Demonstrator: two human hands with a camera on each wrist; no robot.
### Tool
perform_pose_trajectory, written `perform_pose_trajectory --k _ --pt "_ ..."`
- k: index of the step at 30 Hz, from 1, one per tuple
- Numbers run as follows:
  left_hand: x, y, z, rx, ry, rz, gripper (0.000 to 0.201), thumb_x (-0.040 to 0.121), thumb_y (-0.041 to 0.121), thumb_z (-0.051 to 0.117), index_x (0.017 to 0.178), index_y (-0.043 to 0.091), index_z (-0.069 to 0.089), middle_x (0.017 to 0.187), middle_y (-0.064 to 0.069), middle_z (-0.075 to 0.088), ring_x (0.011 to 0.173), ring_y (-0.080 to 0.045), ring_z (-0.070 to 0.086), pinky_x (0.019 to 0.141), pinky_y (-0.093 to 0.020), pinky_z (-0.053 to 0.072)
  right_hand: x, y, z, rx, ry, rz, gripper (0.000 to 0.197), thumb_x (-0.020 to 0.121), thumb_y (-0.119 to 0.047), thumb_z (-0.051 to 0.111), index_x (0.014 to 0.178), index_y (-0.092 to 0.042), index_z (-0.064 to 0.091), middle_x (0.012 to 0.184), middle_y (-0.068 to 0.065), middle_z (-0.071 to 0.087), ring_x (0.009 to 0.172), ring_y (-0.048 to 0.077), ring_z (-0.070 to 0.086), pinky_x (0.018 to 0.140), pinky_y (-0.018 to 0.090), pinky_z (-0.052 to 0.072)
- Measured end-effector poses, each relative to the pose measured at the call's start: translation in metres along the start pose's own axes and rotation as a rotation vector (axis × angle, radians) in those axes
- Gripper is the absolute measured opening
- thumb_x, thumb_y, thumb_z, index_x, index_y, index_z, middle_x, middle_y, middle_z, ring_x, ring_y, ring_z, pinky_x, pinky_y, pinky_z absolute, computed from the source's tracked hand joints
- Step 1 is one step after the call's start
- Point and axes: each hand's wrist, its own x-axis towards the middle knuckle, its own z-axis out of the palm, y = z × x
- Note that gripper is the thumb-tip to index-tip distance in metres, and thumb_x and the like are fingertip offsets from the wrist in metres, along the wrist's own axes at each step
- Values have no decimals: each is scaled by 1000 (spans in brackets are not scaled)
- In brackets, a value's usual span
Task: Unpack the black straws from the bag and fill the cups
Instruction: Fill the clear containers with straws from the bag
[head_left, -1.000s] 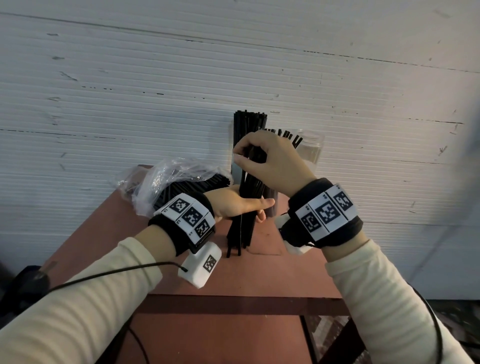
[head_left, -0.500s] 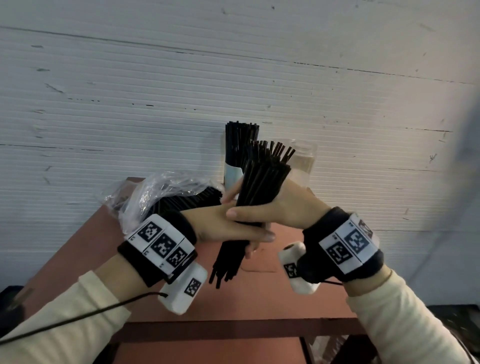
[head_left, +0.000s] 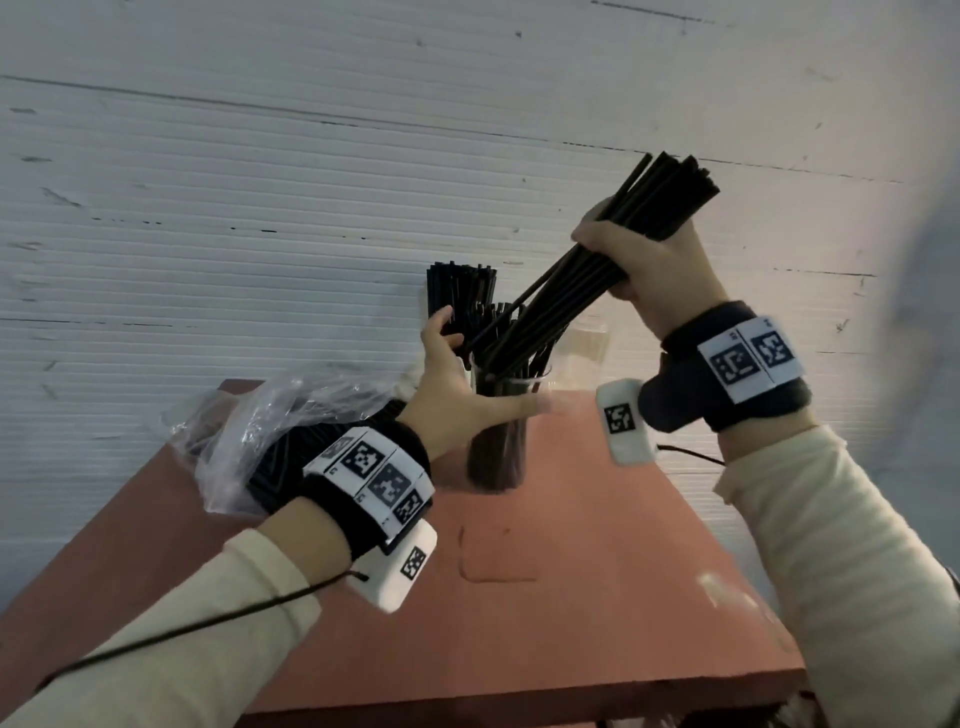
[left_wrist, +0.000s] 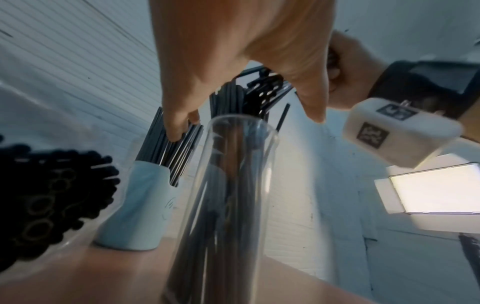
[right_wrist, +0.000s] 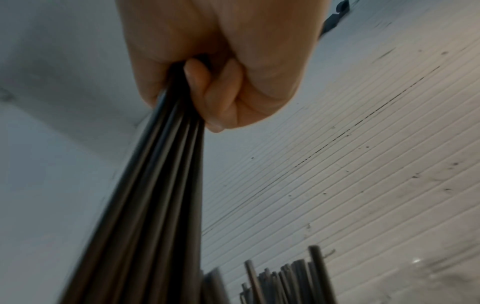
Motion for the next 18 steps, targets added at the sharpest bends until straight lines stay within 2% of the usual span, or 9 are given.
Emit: perform_pose_trajectory --k 2,4,7,9,11,14,18 --pt "13 -6 3 26 -47 -48 132 61 33 90 151 22 -7 144 2 27 130 -7 30 103 -21 24 11 3 -4 2 10 16 7 79 -8 63 75 -10 59 63 2 51 52 14 42 41 20 26" --pt "23 -13 4 33 -72 -74 125 64 26 89 152 18 1 143 4 36 131 -11 37 104 -23 30 20 7 -5 -20 6 43 5 78 -9 64 78 -7 59 65 3 50 53 13 42 42 20 27" --pt "33 -23 2 92 -84 -72 102 62 29 90 145 20 30 130 6 54 122 -13 52 105 -30 41 30 14 -7 -84 -1 73 13 75 -13 65 83 -5 60 67 4 50 54 13 43 42 21 29" --pt "37 -27 0 102 -107 -63 92 61 33 89 138 24 40 125 9 58 117 -12 55 106 -35 43 36 17 -10 -110 -5 84 15 73 -13 66 83 -5 60 67 4 50 54 12 43 42 21 29" --pt "38 -31 0 100 -124 -48 90 60 35 89 137 27 42 124 11 59 117 -10 55 107 -38 42 41 18 -13 -137 -21 104 16 73 -14 67 84 -4 59 69 5 51 53 13 43 42 21 30" --pt "39 -33 -1 101 -129 -41 89 61 36 88 137 30 42 126 12 58 119 -10 53 108 -39 40 43 16 -12 -219 -87 119 15 76 -14 67 86 -6 60 77 13 51 62 22 42 44 21 29" --pt "40 -31 -3 155 -139 -34 87 62 39 87 136 31 41 125 13 58 119 -10 53 107 -38 41 42 14 -2 -312 -204 114 13 80 -14 67 88 -4 62 79 13 49 67 24 39 45 24 29"
